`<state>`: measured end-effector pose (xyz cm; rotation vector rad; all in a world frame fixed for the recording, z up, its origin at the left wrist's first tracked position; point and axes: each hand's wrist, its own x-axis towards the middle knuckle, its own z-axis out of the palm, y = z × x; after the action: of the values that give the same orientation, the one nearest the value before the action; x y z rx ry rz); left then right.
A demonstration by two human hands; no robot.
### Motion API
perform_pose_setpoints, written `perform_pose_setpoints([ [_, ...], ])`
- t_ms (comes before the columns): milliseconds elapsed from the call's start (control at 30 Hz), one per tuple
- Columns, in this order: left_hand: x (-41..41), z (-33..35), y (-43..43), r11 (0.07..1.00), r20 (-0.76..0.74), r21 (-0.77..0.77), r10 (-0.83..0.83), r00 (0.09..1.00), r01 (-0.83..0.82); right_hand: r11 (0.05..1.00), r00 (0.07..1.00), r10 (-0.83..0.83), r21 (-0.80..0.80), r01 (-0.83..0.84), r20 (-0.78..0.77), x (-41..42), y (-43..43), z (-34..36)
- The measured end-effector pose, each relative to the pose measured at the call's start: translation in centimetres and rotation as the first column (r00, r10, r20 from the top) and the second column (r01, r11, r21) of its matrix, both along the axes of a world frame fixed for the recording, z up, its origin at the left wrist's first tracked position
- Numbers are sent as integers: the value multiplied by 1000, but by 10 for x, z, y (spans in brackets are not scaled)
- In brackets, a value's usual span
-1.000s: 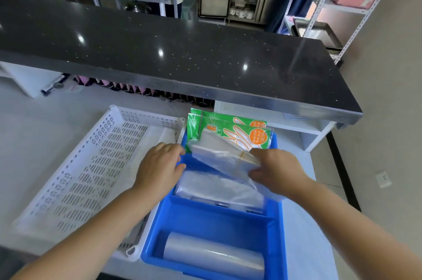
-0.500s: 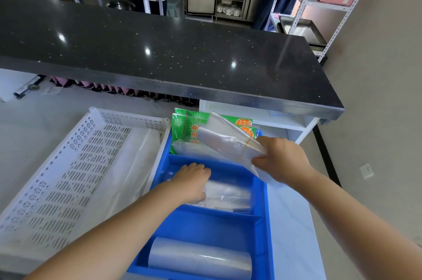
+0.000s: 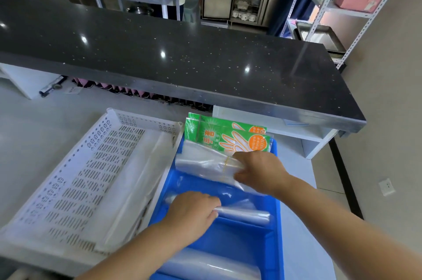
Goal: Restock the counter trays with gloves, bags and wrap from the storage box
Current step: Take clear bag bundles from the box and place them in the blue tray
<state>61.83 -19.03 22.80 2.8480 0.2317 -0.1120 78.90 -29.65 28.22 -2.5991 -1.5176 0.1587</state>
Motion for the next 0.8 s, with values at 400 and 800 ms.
perform_pose_setpoints([
  [400, -6, -2, -4, 1000, 137, -14, 0, 991, 2, 953, 980, 47, -284, -102, -194, -8, 3, -39],
  [800, 20, -8, 9, 998, 184, 56, -5, 983, -5, 988, 988, -33, 143, 55, -151, -13, -24, -22],
])
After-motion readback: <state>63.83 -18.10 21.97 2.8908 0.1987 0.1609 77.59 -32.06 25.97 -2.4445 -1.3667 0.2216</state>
